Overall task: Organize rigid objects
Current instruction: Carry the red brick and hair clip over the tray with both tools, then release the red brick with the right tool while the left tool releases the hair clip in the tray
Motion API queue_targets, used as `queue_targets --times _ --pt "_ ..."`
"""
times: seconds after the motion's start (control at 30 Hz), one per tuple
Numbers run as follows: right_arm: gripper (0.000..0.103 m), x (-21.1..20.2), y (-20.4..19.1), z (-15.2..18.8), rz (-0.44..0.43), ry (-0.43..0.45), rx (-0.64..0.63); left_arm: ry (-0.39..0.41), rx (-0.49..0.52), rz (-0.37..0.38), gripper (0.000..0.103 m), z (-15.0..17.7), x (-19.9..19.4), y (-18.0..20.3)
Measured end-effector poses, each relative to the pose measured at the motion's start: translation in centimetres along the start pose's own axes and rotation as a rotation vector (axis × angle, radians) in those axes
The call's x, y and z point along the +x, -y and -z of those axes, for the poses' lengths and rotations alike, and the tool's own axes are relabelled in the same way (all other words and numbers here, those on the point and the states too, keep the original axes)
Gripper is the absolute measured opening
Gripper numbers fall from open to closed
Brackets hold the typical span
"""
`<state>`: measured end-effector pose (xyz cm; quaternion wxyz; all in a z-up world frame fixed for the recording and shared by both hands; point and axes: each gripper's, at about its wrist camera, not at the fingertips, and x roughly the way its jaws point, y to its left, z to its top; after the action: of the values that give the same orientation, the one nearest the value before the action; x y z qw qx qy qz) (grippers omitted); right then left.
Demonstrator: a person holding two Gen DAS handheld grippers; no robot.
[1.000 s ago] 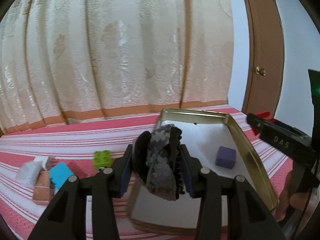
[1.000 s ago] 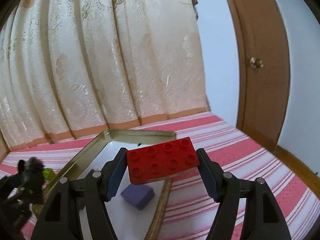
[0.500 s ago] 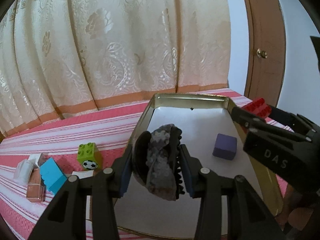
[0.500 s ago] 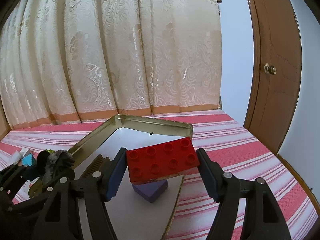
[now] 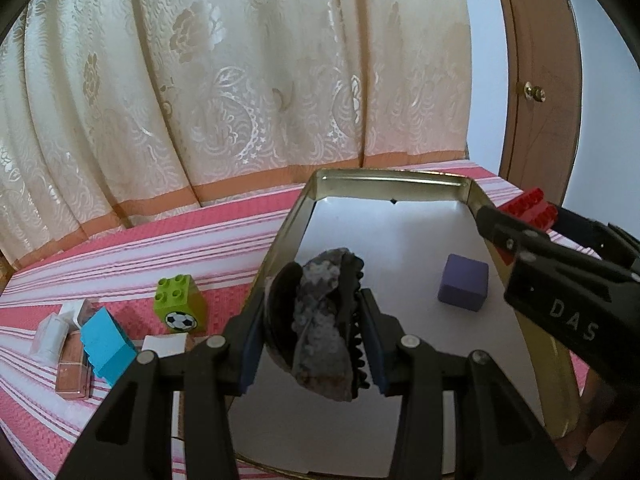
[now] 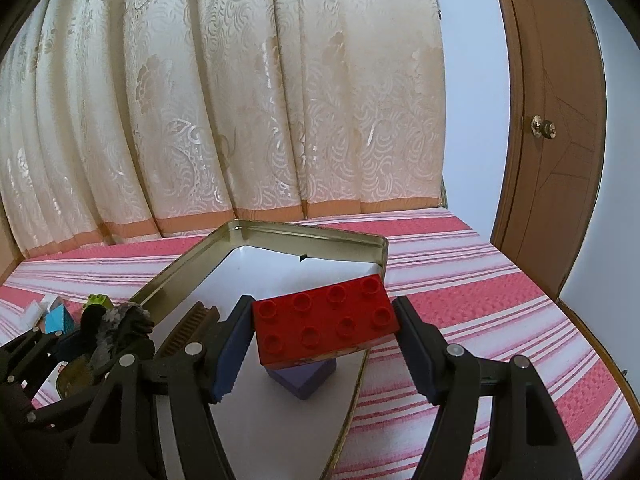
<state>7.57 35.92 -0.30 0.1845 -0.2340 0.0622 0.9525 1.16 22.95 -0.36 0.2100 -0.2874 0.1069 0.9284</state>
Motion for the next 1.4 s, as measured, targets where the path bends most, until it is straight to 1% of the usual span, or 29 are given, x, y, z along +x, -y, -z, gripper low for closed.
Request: queue_targets --times 0.4,0.87,0.97,1.0,1.03,1.1,1.13,1.23,1.4 --pt "0.071 0.1 -0.1 0.1 -0.007 -0.005 -0.004 -0.037 0.015 -0.018 0.043 0.0 0.6 0.4" --pt "0.071 -0.1 -0.4 0.0 -0.011 -0.006 -0.028 -0.047 0.016 -0.018 0.043 0.1 0.9 0.3" --pt "0.072 -0.2 -0.7 0.0 -0.014 -0.005 -0.039 -0.043 0.024 -0.018 0.049 0.1 0.8 0.5" --pt "0.075 -0.3 -0.8 0.1 -0.013 -0.001 -0.040 -0.037 0.027 -0.025 0.059 0.1 0.6 0.5" --pt "0.078 -0.3 -0.8 0.0 -0.010 0.003 -0.042 -0.025 0.029 -0.031 0.073 0.1 0.4 0.6" --pt "0.081 -0.5 -0.8 0.0 -0.006 0.017 -0.038 -0.005 0.028 -0.032 0.085 0.1 0.0 0.6" --pt "0.081 -0.6 -0.7 0.1 -0.004 0.021 -0.035 0.008 0.027 -0.030 0.088 0.0 -0.2 0.6" --pt "0.081 -0.7 -0.6 0.0 0.004 0.028 -0.025 0.018 0.025 -0.027 0.096 -0.1 -0.4 0.5" --pt "0.082 -0.6 -0.2 -0.1 0.021 0.032 -0.003 0.025 -0.009 -0.010 0.097 -0.2 -0.5 -0.2"
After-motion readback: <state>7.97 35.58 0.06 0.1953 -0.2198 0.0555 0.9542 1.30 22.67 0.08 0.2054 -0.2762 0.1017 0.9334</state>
